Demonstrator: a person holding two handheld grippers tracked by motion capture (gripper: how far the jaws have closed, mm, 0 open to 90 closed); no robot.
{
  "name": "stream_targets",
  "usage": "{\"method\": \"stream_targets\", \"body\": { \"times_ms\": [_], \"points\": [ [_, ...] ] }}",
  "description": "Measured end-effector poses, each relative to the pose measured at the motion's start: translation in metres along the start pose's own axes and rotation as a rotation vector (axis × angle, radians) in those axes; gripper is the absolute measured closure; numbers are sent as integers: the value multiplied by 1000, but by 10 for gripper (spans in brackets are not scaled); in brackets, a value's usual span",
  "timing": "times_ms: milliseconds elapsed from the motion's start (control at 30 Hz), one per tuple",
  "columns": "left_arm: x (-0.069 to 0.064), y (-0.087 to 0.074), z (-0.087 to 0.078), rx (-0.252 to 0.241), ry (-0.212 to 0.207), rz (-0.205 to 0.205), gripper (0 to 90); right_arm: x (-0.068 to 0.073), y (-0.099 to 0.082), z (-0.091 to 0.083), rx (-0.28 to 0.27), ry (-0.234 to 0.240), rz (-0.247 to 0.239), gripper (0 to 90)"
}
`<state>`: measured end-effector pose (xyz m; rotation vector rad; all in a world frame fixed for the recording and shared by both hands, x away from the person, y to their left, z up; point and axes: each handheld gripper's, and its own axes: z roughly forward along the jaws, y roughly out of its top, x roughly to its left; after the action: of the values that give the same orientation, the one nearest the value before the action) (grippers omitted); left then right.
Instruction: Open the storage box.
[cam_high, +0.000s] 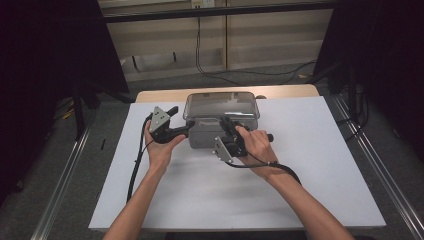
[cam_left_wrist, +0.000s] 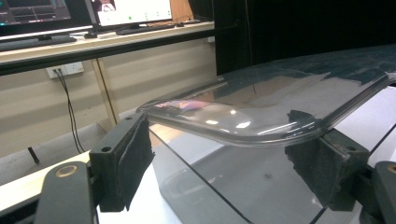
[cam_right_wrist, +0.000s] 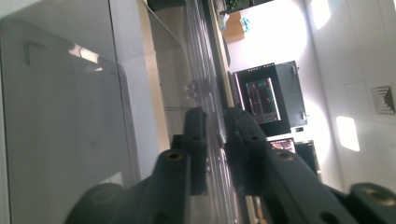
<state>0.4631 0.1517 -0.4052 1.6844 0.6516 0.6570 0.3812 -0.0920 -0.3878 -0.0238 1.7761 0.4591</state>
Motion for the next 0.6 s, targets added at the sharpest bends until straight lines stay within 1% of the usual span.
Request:
{"method": "stream_targets", "body": {
  "times_ms": [33, 100, 133, 233, 267, 300, 367, 400, 433, 533, 600],
  "points": [
    [0, 0, 0, 2, -4, -8, 230, 0, -1, 0, 5, 7, 14, 717],
    [1, 0, 0, -3, -1, -12, 230, -1, -3, 1, -3, 19, 37, 675],
    [1, 0, -1, -4, 1, -11, 231, -1, -5, 1, 0, 21, 58, 650],
    [1, 2, -1, -17, 2, -10, 256, -2, -11, 0, -2, 22, 103, 618],
    [1, 2, -1, -17, -1, -11, 259, -3, -13, 0, 2, 25, 127, 602],
    [1, 3, -1, -15, -3, -10, 264, -5, -16, -1, 1, 23, 151, 567],
    [2, 4, -1, -12, 0, 2, 265, -8, -22, -3, -6, 5, 201, 501],
    [2, 5, -1, -18, -1, -1, 269, -9, -25, -3, -2, 3, 230, 474],
    [2, 6, -1, -19, -5, -3, 280, -10, -28, -4, -3, 2, 252, 467],
    [2, 6, -1, -20, -6, 0, 287, -13, -37, -6, -11, 11, 345, 409],
    [3, 6, -1, -23, -11, -5, 299, -17, -43, -7, -16, 27, 399, 380]
  ]
}}
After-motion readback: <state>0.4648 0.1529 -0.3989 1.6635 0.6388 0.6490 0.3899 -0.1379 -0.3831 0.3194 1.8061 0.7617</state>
